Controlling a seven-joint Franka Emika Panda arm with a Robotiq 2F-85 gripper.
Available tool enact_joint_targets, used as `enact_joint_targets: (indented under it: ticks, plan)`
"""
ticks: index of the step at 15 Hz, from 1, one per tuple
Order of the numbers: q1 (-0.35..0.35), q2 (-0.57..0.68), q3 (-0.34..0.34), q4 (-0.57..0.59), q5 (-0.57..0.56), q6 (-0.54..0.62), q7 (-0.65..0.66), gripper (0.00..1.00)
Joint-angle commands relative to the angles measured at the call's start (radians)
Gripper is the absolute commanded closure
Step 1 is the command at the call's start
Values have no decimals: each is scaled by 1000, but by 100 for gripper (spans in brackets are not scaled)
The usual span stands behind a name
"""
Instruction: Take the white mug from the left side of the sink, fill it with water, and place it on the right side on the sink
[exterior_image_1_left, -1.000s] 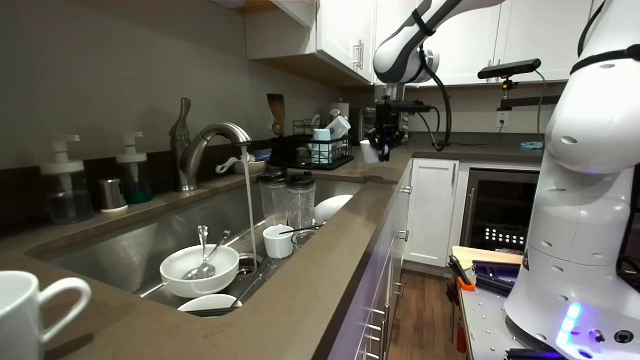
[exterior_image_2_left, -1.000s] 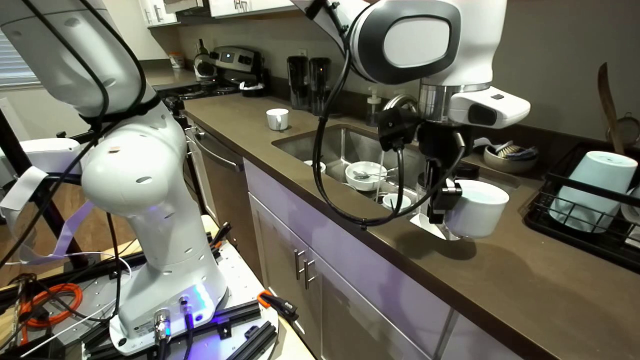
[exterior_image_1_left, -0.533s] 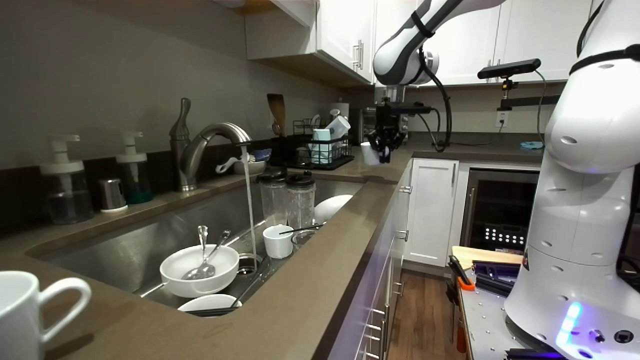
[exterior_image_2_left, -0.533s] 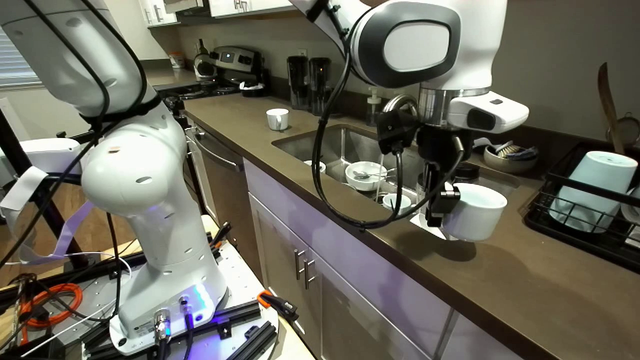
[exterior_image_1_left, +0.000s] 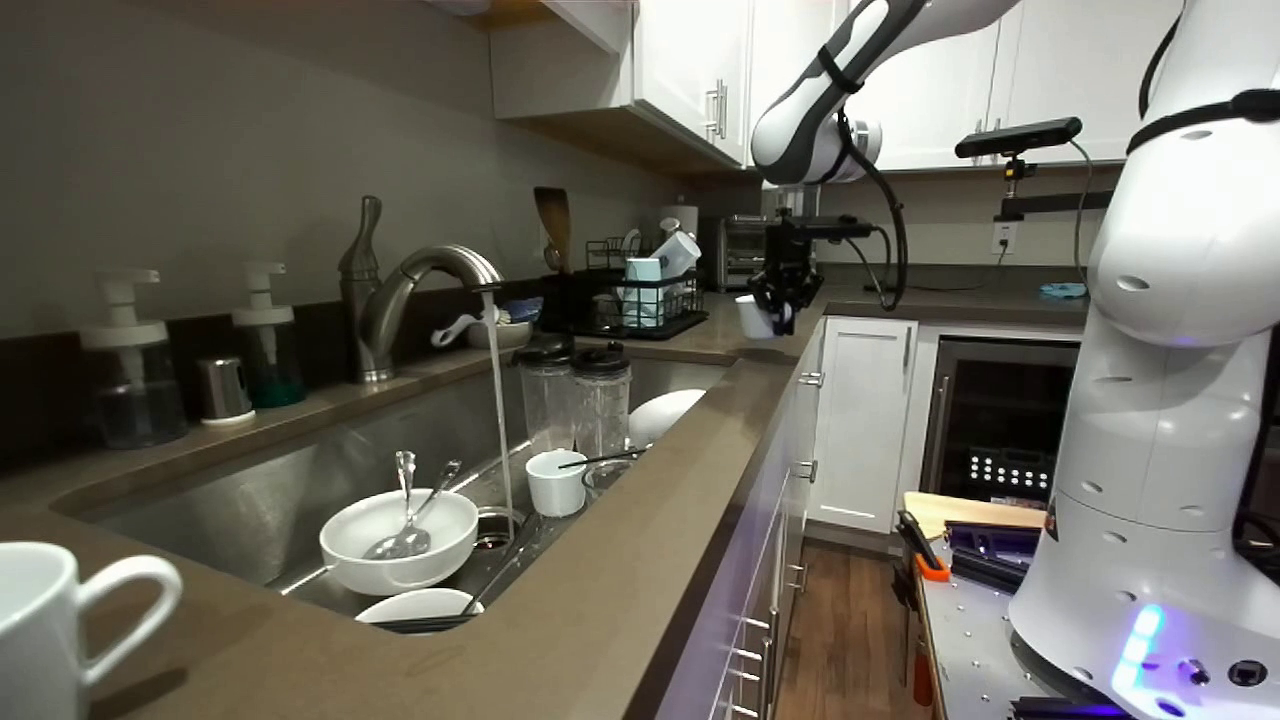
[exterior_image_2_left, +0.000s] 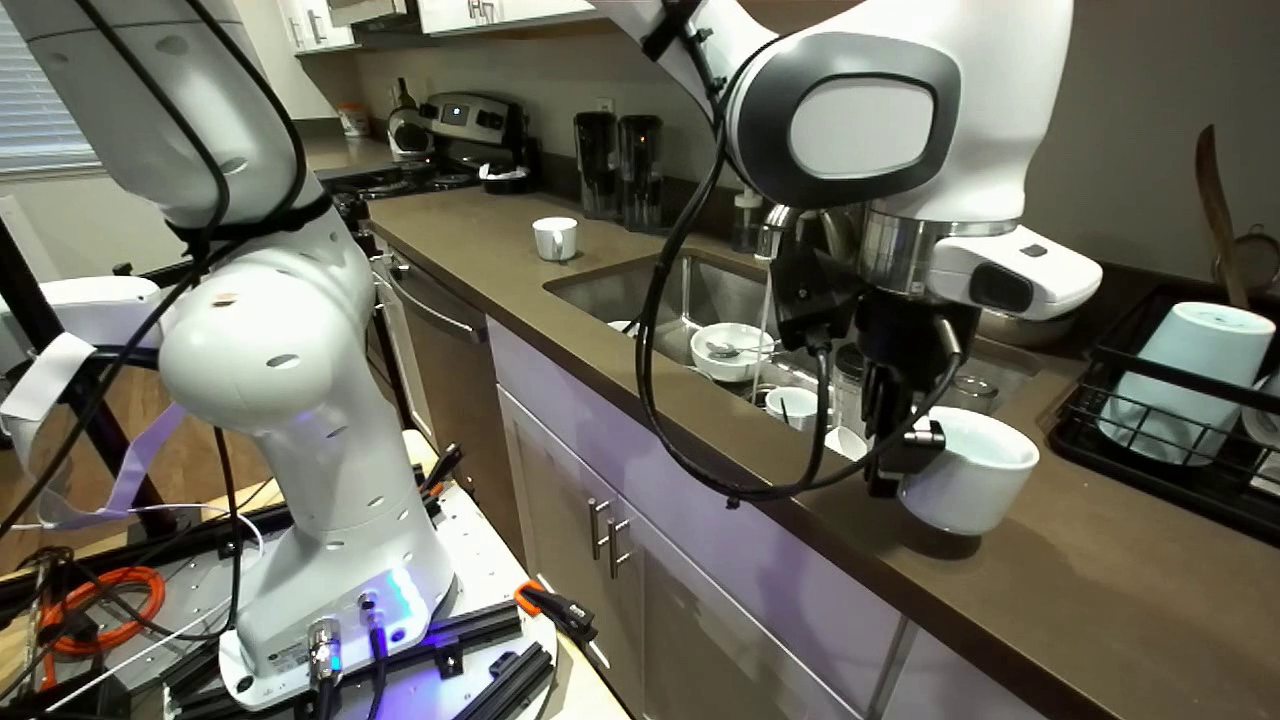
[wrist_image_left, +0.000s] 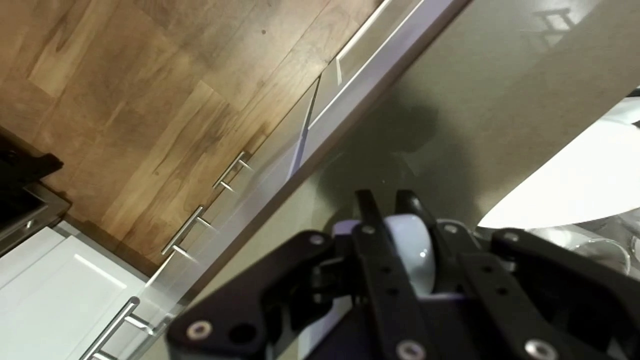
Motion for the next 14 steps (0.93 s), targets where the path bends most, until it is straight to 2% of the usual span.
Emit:
enact_joint_targets:
  ticks: [1,4,9,14]
  plan:
    - [-13,58,-9,96,67,-44,-104,93]
    - [-11,110,-15,170,110,-89,-156,93]
    - [-14,211,-5,300,124,-171,-166,93]
    - [-19,305,12,383,130,-187,-160,93]
